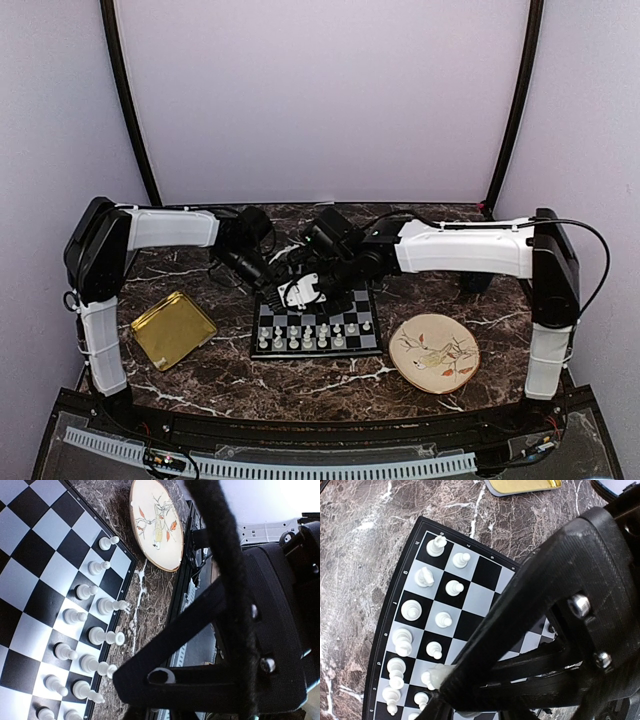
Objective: Set up the chess pieces on the board
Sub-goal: Pass from the left arm to the right, then pass from the right arm to the left
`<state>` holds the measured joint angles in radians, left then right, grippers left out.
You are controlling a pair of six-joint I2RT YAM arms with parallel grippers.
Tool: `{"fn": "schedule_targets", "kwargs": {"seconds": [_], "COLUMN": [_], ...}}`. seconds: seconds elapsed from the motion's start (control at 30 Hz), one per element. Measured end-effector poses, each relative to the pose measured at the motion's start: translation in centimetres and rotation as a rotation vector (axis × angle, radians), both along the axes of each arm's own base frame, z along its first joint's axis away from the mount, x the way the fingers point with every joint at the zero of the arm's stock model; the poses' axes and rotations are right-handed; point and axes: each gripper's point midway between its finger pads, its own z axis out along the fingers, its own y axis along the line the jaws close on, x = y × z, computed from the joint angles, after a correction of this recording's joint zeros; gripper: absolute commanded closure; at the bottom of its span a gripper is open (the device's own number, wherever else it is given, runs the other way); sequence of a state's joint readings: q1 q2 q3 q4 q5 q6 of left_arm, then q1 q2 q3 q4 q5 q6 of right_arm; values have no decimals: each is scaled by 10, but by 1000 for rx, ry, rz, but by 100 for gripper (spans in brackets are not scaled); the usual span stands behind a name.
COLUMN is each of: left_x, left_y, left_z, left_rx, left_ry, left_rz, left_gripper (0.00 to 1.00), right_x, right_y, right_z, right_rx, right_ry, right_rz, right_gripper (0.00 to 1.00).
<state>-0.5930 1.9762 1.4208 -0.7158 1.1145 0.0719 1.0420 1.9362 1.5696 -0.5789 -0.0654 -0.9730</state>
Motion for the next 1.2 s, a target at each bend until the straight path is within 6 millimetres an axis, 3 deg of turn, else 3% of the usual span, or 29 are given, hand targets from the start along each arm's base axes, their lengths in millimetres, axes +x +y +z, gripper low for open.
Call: {"fn": "schedule_targets", "kwargs": {"seconds": [0.23,0.5,0.7,0.83,1.03,1.2], "left_x": [0,5,10,15,29,18], "left_y": [1,2,11,22,44,54], "left_z": [-2,-6,0,19,56,99], "left_rx": [19,70,89,62,-41,-232], "left_ry": [13,-21,-107,-263,-651,-980], "left_rz": [1,13,65,142,317,390], "left_gripper": [79,60,54,55,58,58], "right_x": [-4,1,17,29,35,34], "right_y": [-1,-6,-21,-31,-35,-35], "right_z": [-6,-14,-18,-14,8,34], "right_rx": [-13,-3,39,94,217,320], "right_ry": [1,33,150,248,464,652], "right_rz": [-5,-56,-144,-202,-257,-268], "right_gripper": [82,84,84,84,83,82]}}
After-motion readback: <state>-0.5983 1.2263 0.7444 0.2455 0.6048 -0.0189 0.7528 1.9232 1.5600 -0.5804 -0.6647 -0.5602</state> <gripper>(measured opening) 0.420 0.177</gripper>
